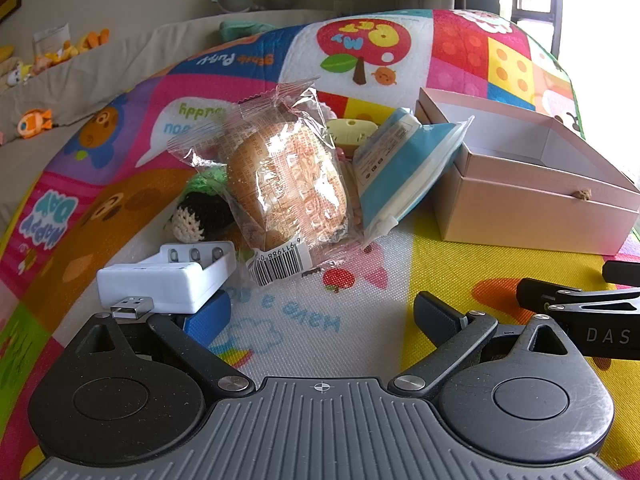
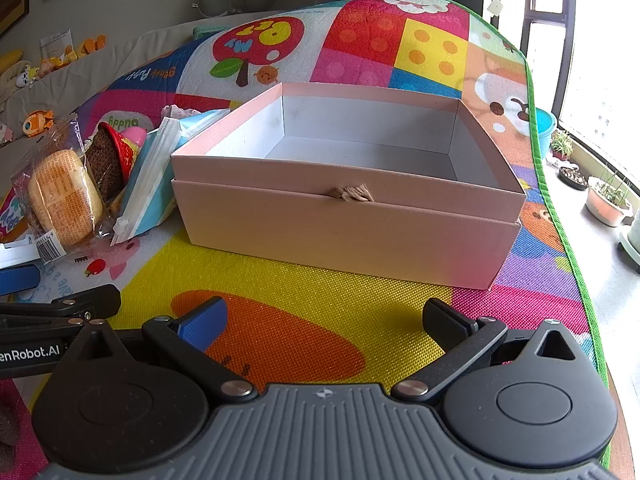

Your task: Organize objects

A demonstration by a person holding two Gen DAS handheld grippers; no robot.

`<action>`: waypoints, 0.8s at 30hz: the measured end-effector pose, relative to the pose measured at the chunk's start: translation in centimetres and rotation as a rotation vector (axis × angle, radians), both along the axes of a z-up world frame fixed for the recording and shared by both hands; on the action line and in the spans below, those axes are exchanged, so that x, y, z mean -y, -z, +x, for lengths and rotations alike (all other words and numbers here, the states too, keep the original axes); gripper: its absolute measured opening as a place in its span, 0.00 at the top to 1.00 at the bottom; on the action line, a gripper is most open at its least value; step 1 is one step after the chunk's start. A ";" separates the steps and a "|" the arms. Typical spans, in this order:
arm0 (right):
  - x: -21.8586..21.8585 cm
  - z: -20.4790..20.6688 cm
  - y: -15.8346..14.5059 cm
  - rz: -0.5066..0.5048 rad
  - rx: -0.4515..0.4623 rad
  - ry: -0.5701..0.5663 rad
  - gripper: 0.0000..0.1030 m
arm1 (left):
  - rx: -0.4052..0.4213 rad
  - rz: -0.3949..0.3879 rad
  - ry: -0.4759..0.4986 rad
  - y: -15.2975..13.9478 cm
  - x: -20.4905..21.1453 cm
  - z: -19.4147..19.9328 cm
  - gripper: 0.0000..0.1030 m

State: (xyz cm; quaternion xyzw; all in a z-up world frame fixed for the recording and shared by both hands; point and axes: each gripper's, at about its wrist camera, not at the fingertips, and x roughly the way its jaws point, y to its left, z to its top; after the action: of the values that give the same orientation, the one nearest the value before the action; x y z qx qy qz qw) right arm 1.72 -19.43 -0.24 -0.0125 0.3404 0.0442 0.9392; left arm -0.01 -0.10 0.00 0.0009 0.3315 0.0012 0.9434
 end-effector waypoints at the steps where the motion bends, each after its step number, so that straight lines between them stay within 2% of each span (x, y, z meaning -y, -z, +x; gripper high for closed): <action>1: 0.0 0.0 0.0 0.000 0.000 0.000 0.00 | 0.000 0.000 0.000 0.0 0.0 0.0 0.02; 24: 0.0 0.0 0.0 0.000 0.000 0.000 0.00 | 0.000 -0.001 0.000 0.0 0.0 0.0 0.02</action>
State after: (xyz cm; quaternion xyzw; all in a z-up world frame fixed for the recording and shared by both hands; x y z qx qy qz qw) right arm 1.75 -19.43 -0.22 -0.0125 0.3404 0.0441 0.9392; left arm -0.01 -0.05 -0.01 0.0003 0.3314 0.0012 0.9435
